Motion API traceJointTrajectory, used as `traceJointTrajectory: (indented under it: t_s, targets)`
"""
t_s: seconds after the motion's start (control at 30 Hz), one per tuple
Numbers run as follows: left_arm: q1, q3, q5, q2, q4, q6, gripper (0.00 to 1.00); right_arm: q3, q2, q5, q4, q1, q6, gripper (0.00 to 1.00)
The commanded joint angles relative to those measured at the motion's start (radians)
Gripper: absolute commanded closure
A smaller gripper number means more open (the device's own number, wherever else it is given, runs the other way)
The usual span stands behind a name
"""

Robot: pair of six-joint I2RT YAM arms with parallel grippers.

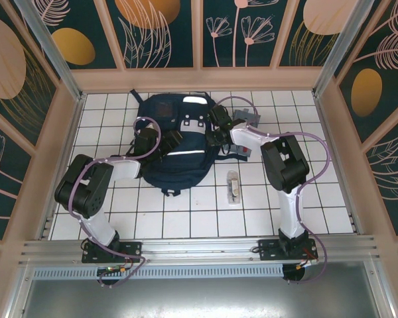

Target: Pack books, pencil case, and school supplies into a backpack

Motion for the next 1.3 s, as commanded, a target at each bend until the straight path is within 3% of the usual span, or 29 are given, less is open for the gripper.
traceJointTrajectory:
  t_s: [0.0,0.13,0.33,0.47,0.67,0.7,0.77,0.87,1.0,1.1,1.27]
  targets:
    - [-0.011,-0.028,0.03,0.078,-0.105,-0.04,0.18,-0.046,0.019,-0.013,-0.02,-0.001,-0.01,0.86]
    - [-0.012,-0.031,0.01,0.069,-0.105,-0.056,0.17,-0.045,-0.036,-0.047,-0.016,-0.001,0.004,1.0]
    - [-0.012,-0.099,-0.052,0.083,0.039,-0.19,0.17,-0.008,-0.094,-0.133,-0.119,-0.001,0.032,1.0]
    - [-0.02,-0.103,-0.074,0.101,0.088,-0.244,0.17,-0.078,-0.133,-0.197,-0.156,0.018,0.088,1.0]
    - [-0.05,-0.137,-0.154,0.046,0.105,-0.294,0.17,-0.298,-0.225,-0.439,0.052,0.076,0.272,1.0]
    - [-0.056,-0.143,-0.164,0.038,0.106,-0.292,0.17,-0.325,-0.231,-0.453,0.101,0.079,0.297,1.0]
    - [-0.062,-0.154,-0.16,0.02,0.098,-0.279,0.17,-0.336,-0.227,-0.334,0.125,0.077,0.309,1.0]
    - [-0.064,-0.199,-0.143,-0.021,0.082,-0.264,0.17,-0.265,-0.191,-0.188,0.101,0.06,0.228,1.0]
    - [-0.078,-0.277,-0.122,-0.116,0.047,-0.242,0.17,-0.132,-0.114,-0.142,0.097,0.03,0.136,1.0]
    - [-0.107,-0.296,-0.091,-0.188,-0.011,-0.206,0.17,-0.011,-0.033,-0.14,0.077,0.006,0.061,1.0]
    - [-0.201,-0.146,-0.078,-0.243,-0.228,-0.08,0.16,0.197,0.076,-0.238,0.01,-0.03,-0.011,1.0]
